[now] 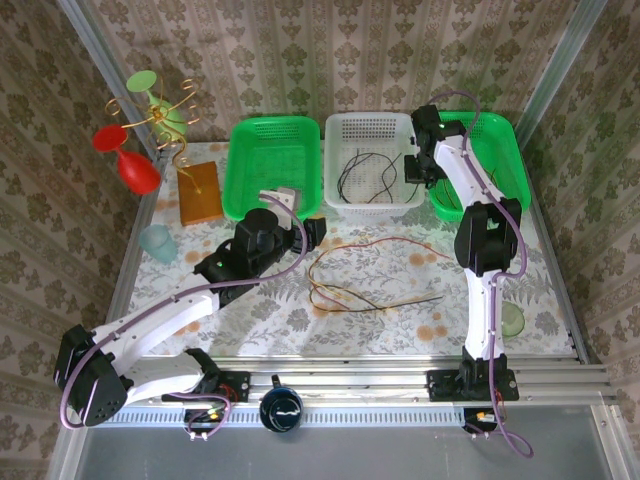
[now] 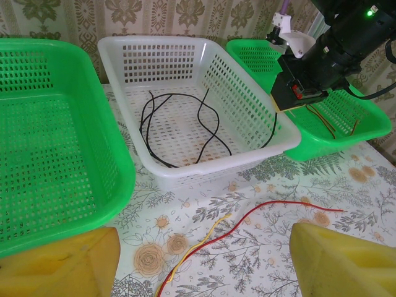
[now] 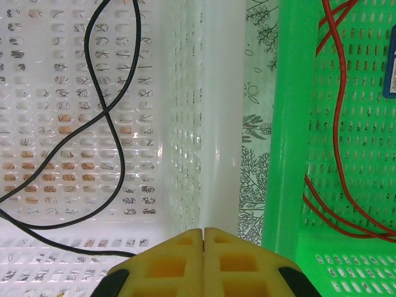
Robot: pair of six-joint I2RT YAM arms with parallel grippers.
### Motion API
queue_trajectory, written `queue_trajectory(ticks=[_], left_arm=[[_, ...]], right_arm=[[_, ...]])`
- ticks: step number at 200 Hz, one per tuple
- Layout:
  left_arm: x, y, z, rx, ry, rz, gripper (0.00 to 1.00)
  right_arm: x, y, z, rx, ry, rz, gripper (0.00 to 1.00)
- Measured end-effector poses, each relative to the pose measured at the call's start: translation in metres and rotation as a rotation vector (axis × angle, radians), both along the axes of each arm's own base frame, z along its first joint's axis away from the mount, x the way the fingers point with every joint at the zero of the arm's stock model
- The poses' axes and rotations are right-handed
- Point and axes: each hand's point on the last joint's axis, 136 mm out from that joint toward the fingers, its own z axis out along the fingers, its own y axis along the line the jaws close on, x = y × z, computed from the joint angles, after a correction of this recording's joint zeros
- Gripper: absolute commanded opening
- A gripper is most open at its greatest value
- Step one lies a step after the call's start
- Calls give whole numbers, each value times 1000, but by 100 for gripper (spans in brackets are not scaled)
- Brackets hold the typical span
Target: Untangle the cables
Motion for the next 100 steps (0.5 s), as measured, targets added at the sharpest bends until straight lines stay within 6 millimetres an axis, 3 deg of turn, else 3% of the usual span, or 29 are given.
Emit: queue_trajectory(ticks=[59,100], left_arm=[[0,0,1,-4,-4,0,73],[0,0,1,-4,-4,0,73]], right_arm=[[15,21,10,-10,-40,55,0],[24,45,-31,-39,18,97,0]])
